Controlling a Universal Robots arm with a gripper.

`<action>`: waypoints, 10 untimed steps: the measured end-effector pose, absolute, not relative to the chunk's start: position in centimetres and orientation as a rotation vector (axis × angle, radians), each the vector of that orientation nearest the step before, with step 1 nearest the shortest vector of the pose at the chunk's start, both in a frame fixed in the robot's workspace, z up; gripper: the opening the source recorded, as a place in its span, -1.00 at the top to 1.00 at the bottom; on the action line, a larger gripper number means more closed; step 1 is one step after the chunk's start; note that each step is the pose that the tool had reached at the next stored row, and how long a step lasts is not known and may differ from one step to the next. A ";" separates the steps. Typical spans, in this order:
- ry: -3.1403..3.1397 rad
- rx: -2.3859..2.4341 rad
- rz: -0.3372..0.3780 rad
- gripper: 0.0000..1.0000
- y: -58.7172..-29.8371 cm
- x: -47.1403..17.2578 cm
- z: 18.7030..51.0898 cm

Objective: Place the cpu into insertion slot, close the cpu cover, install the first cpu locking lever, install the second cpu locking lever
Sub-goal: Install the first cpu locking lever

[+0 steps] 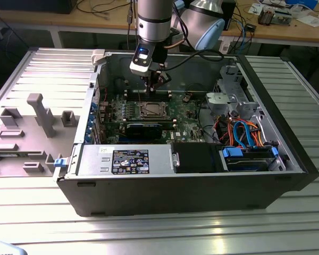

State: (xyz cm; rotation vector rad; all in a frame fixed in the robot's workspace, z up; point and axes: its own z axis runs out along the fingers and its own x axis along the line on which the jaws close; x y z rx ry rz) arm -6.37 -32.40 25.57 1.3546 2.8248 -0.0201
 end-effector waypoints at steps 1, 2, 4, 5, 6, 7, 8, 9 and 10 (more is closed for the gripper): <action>2.825 1.354 -0.020 0.79 -32.4 -6.4 25.6; 2.825 1.353 -0.020 0.79 -32.4 -6.4 25.6; 2.826 1.352 -0.020 0.79 -32.4 -6.4 25.6; 2.826 1.352 -0.020 0.79 -32.4 -6.4 25.6; 2.827 1.351 -0.020 0.79 -32.4 -6.4 25.6; 2.827 1.350 -0.020 0.79 -32.4 -6.4 25.6; 2.827 1.350 -0.020 0.79 -32.4 -6.4 25.6; 2.827 1.349 -0.020 0.79 -32.4 -6.4 25.6; 2.828 1.348 -0.020 0.79 -32.4 -6.4 25.6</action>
